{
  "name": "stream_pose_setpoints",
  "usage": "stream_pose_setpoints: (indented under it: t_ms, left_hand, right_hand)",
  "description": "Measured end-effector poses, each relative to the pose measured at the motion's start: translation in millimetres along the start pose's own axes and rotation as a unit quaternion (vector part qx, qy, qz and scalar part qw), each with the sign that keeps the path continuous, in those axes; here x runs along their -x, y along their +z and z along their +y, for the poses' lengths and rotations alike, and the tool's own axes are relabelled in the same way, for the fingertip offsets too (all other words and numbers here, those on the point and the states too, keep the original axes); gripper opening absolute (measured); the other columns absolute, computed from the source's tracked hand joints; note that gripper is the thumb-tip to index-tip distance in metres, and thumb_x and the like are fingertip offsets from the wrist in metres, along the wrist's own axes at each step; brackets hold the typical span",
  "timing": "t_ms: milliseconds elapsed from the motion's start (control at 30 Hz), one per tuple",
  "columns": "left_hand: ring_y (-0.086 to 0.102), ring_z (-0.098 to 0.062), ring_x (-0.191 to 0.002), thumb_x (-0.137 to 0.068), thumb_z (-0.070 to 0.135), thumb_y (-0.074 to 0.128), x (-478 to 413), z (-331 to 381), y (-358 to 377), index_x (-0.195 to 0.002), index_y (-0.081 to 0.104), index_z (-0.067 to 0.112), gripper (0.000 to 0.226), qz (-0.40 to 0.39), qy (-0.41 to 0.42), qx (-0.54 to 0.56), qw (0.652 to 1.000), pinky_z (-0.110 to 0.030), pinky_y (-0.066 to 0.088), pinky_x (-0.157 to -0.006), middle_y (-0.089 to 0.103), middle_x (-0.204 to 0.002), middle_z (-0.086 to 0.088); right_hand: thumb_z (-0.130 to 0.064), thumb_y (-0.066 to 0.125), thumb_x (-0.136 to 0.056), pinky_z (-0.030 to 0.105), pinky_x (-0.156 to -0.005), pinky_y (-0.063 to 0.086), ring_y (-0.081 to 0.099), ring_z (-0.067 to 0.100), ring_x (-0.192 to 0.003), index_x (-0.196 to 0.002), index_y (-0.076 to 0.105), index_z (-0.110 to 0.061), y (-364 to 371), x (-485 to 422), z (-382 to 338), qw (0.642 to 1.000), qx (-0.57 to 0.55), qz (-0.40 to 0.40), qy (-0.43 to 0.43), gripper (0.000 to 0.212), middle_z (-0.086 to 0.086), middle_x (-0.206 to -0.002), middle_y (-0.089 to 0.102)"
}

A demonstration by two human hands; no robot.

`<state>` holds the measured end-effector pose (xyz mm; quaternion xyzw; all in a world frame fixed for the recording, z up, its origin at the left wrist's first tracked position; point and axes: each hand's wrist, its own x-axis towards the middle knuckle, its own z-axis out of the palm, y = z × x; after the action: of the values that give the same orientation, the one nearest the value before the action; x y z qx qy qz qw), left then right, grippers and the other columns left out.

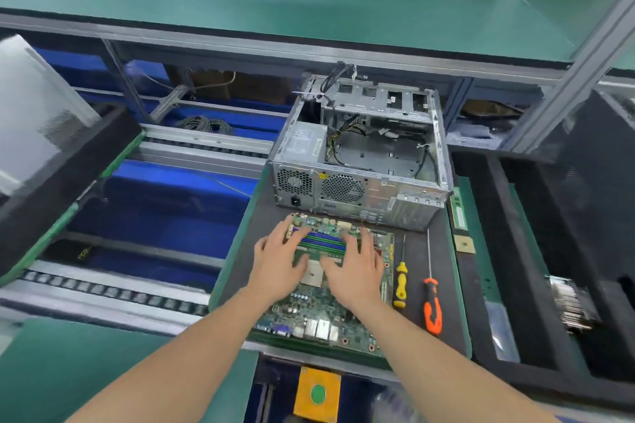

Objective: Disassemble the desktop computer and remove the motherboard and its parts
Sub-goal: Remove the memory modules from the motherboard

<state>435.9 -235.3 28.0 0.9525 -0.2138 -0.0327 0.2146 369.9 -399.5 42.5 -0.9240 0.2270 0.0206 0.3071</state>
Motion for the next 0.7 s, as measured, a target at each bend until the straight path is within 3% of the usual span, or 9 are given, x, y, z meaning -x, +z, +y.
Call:
stream_pose_setpoints:
  t_ms: [167,367,700]
  left_hand:
    - [0.018,-0.018,-0.156,-0.102,0.039,0.051,1,0,16,-0.157,0.033,0.035,0.058,0.03,-0.028,0.02,0.999,-0.046,0.019,-0.122,0.014,-0.172,0.002]
    - [0.02,-0.018,-0.155,-0.101,0.041,0.049,1,-2,21,-0.157,0.033,0.034,0.059,0.04,-0.03,0.018,0.999,-0.045,0.018,-0.121,0.014,-0.172,0.004]
    - [0.019,-0.017,-0.156,-0.101,0.042,0.047,2,-2,20,-0.158,0.032,0.034,0.059,0.037,-0.035,0.012,0.999,-0.045,0.017,-0.122,0.013,-0.172,0.004]
  right_hand:
    - [-0.06,0.061,-0.079,0.048,-0.124,0.01,0.011,0.022,-0.156,-0.148,0.038,-0.034,-3,3,4,1.0,0.015,0.0,-0.016,0.077,0.001,-0.17,0.008]
    - [-0.062,0.064,-0.079,0.045,-0.126,0.003,-0.009,0.022,-0.158,-0.159,0.019,-0.029,-1,9,10,0.992,0.112,-0.016,-0.061,0.098,0.003,-0.171,-0.009]
    - [-0.069,0.064,-0.078,0.046,-0.125,0.0,-0.015,0.023,-0.157,-0.161,0.007,-0.031,-5,3,18,0.985,0.139,-0.061,-0.083,0.108,0.002,-0.17,-0.019]
